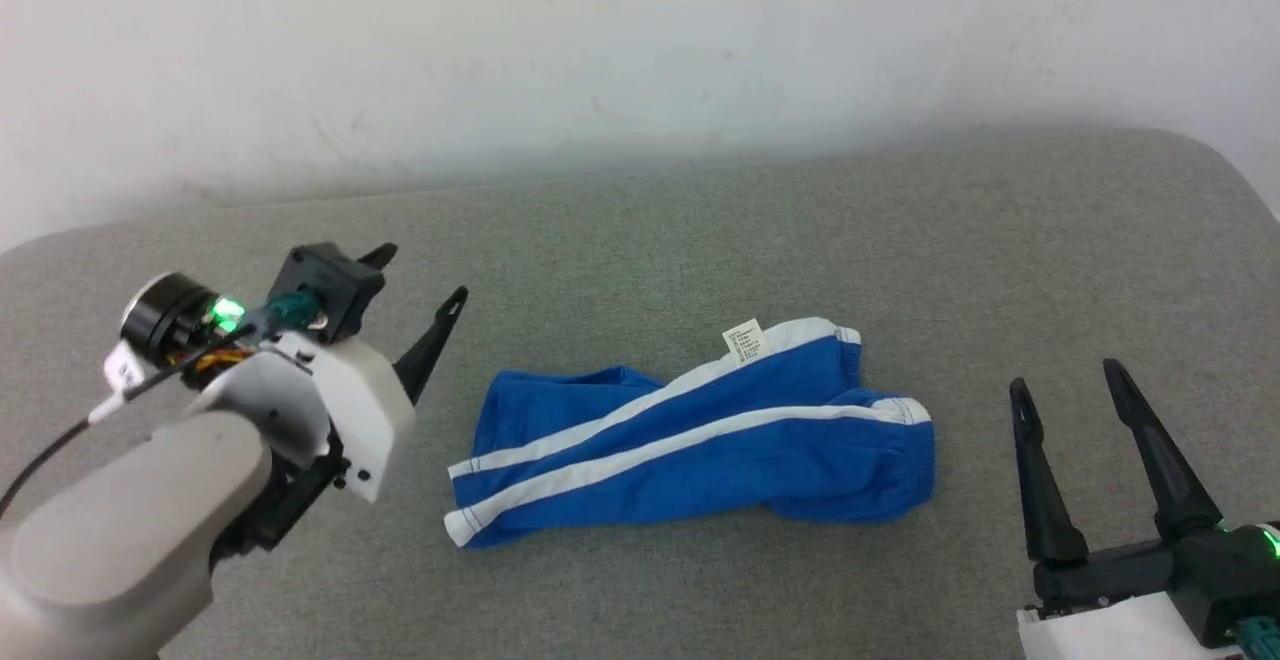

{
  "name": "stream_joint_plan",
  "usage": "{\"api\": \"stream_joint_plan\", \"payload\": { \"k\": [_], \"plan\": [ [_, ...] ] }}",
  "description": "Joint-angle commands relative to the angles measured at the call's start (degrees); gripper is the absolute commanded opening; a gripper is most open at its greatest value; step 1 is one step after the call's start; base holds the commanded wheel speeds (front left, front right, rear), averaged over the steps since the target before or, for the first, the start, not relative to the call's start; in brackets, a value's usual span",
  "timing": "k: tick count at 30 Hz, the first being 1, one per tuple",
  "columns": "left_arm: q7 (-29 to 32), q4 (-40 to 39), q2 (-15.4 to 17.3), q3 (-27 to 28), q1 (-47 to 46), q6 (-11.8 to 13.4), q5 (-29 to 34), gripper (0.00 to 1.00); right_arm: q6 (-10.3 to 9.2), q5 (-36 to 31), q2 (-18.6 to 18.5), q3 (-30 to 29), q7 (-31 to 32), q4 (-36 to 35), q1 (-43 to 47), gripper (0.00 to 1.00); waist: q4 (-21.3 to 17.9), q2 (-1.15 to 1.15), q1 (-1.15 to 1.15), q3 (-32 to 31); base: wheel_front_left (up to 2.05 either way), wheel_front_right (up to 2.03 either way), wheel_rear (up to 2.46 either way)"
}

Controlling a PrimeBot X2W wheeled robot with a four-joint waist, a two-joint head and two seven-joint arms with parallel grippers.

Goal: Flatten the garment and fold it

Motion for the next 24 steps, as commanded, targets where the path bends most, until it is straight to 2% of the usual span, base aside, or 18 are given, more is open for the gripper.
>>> {"api": "stream_joint_plan", "payload": {
  "k": [1,4,13,21,22,23,24],
  "plan": [
    [1.79,1.13,-0.65,-0.8,-1.54,-1.37,0.46,1.0,-0.12,0.27,0.2,0.1,-0.27,0.24,-0.29,1.0,-0.32,0.0,0.0,0.28,0.0,0.0,0.0],
    [8.36,4.34,-1.73,-3.84,-3.66,-5.78,-0.01,1.0,-0.12,0.28,0.2,0.35,-0.27,0.4,-0.75,1.0,-1.12,0.0,0.0,0.75,0.0,0.0,0.0],
    [20.25,14.37,-5.33,-10.14,-4.59,-15.84,0.57,1.0,-0.12,0.66,0.2,0.2,-0.27,0.54,-2.0,1.0,-3.7,0.0,0.0,2.98,0.0,0.0,0.0],
    [26.35,19.15,-7.59,-11.52,-1.55,-19.61,1.31,1.0,-0.12,0.91,0.2,-0.2,-0.27,0.27,-2.79,1.0,-5.1,0.0,0.0,4.59,0.0,0.0,0.0],
    [27.08,19.16,-7.59,-11.59,-1.28,-19.9,1.22,0.47,-0.12,0.96,0.2,-0.39,-0.27,0.21,-2.76,1.0,-5.07,0.0,0.0,4.71,0.0,0.0,0.0],
    [27.28,19.02,-7.46,-11.64,-1.26,-20.1,1.52,0.2,-0.12,1.0,0.2,-0.55,-0.27,0.17,-2.76,1.0,-5.03,0.0,0.0,4.82,0.0,0.0,0.0],
    [27.16,18.92,-7.35,-11.67,-1.28,-20.24,1.71,0.0,-0.12,1.05,0.2,-0.75,-0.27,0.13,-2.75,1.0,-4.91,0.0,0.0,4.88,0.0,0.0,0.0]
  ]
}}
